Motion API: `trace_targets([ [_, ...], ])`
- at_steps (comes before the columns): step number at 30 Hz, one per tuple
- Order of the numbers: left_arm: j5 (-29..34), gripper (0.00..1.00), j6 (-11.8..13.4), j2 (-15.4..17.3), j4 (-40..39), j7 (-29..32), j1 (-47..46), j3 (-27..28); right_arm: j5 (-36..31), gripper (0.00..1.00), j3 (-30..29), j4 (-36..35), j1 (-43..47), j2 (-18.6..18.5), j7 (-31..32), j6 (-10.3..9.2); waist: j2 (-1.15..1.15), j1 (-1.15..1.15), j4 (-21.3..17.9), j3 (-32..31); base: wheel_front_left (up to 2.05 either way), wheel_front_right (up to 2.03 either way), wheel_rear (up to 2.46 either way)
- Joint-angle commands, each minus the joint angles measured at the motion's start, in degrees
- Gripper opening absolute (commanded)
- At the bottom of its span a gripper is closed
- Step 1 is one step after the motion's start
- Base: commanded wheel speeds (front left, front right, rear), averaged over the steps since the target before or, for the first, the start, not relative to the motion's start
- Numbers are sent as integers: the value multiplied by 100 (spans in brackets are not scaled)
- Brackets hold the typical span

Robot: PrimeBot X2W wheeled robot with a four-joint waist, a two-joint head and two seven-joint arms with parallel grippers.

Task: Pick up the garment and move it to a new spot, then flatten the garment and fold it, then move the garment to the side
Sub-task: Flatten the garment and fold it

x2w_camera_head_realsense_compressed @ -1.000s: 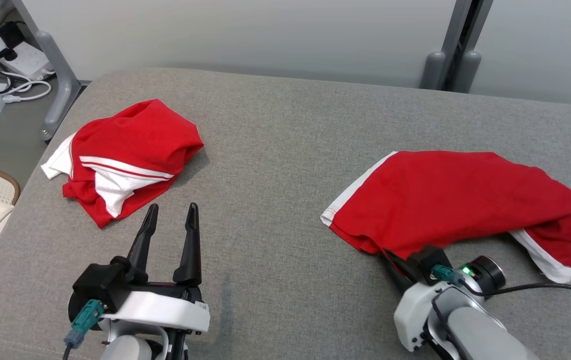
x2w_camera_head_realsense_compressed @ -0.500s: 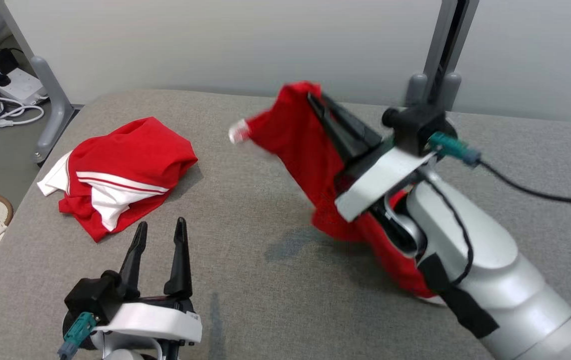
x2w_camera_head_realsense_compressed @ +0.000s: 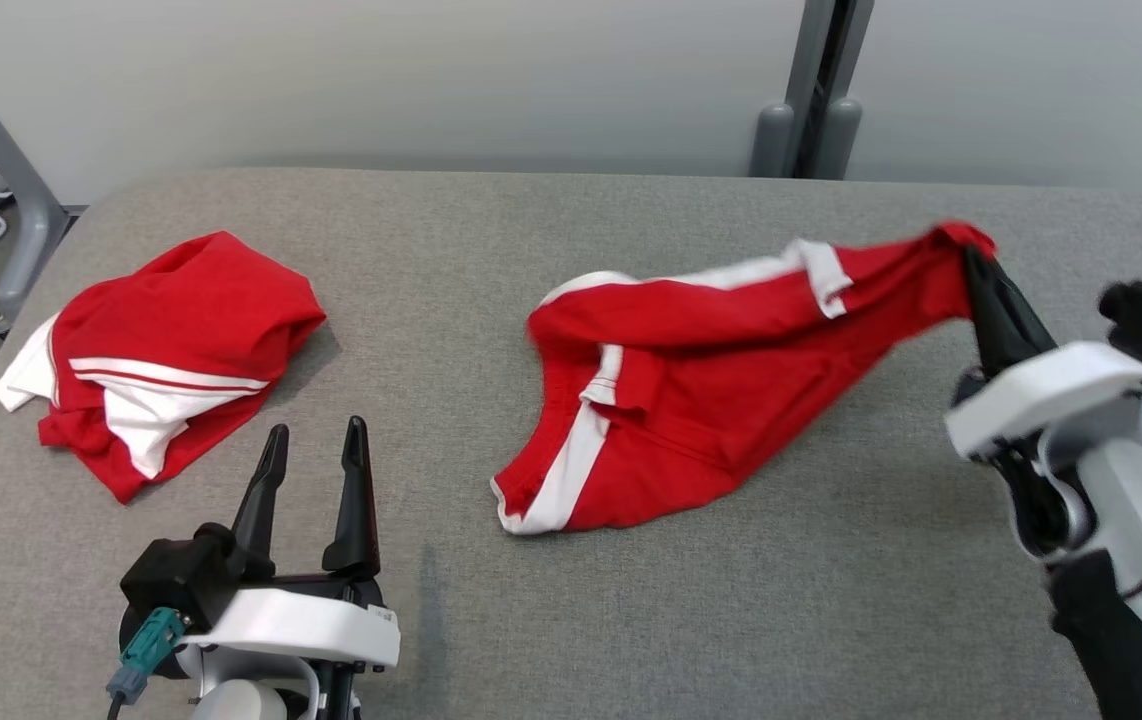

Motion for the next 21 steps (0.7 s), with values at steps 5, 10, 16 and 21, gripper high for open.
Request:
trace_targets([
  [5, 117, 100, -110, 28, 53, -15, -236, -24, -184, 95, -877, 1309, 208, -272, -146, 1, 0, 0, -219, 276, 0, 0, 0],
  [10, 195, 100, -160, 22, 93, -14, -366, 2, -592, 100, -1429, 2187, -51, -347, -182, 0, 0, 0, -321, 381, 0, 0, 0],
  [16, 178, 100, -142, 23, 122, -15, -394, -14, -1203, 100, -1972, 1749, -129, -239, -173, 0, 0, 0, -414, 344, 0, 0, 0],
  [21, 122, 100, -122, 23, 121, -14, -334, -19, -1681, 100, -1912, 757, 189, 5, -175, 0, 0, 0, -433, 222, 0, 0, 0],
])
